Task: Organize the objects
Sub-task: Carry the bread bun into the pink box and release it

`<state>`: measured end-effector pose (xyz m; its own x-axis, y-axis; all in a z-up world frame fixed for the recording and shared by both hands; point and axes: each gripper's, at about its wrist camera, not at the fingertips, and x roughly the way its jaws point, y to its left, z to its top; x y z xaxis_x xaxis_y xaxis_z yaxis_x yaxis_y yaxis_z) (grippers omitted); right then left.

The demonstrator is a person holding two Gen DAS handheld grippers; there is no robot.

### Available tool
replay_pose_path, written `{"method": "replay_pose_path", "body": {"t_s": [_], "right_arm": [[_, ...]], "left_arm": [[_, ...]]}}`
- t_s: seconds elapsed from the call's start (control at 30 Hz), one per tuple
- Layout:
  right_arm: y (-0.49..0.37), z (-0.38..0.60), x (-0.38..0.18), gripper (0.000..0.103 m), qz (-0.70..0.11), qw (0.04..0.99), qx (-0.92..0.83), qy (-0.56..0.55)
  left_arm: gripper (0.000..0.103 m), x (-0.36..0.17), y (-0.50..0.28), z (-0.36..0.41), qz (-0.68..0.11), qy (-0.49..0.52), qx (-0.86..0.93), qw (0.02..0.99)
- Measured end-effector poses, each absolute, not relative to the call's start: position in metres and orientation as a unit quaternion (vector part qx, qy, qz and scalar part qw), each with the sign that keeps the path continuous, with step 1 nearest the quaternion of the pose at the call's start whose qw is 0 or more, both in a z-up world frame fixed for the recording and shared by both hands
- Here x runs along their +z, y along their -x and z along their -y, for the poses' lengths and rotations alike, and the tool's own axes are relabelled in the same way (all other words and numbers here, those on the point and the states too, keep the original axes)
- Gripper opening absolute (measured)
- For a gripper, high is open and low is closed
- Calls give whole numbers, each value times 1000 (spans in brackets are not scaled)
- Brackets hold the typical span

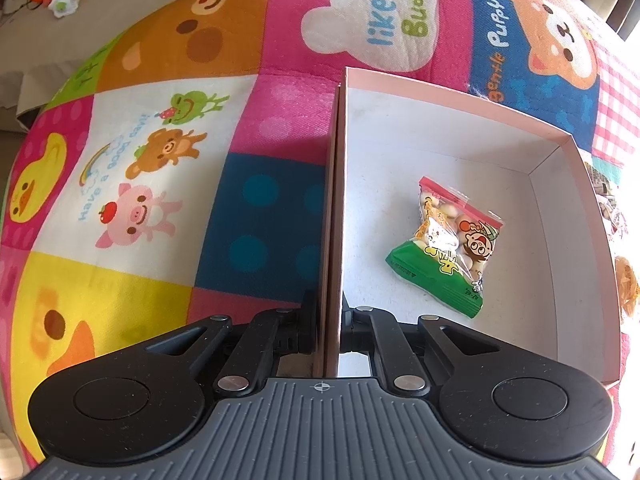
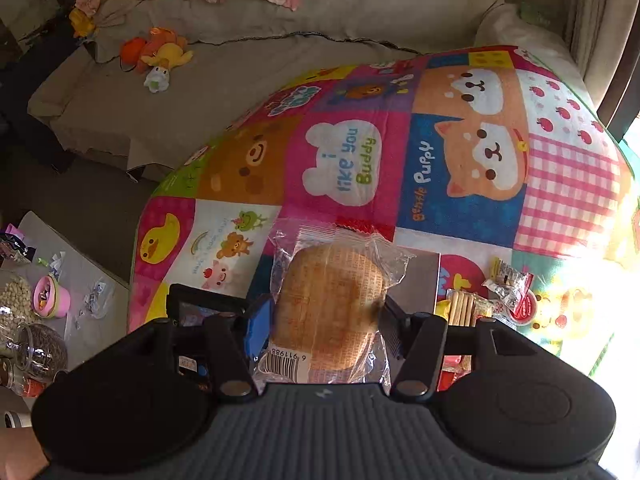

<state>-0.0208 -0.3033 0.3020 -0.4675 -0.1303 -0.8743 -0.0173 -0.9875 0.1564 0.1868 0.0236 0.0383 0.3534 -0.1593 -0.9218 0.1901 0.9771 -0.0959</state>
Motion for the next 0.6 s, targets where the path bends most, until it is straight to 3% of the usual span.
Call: {"method": "replay_pose_path", "body": {"t_s": [0.1, 0.23, 0.6], "right_arm": [[35, 314, 302, 57, 69, 46, -858, -506], [46, 322, 302, 79, 77, 48, -869, -487], [26, 261, 261, 84, 78, -23, -858, -508]], "left_arm": [[10, 38, -185, -24, -557, -10, -103, 824], [10, 38, -183, -24, -553, -14, -104, 827], [9, 38, -181, -22, -552, -12, -89, 829]]}}
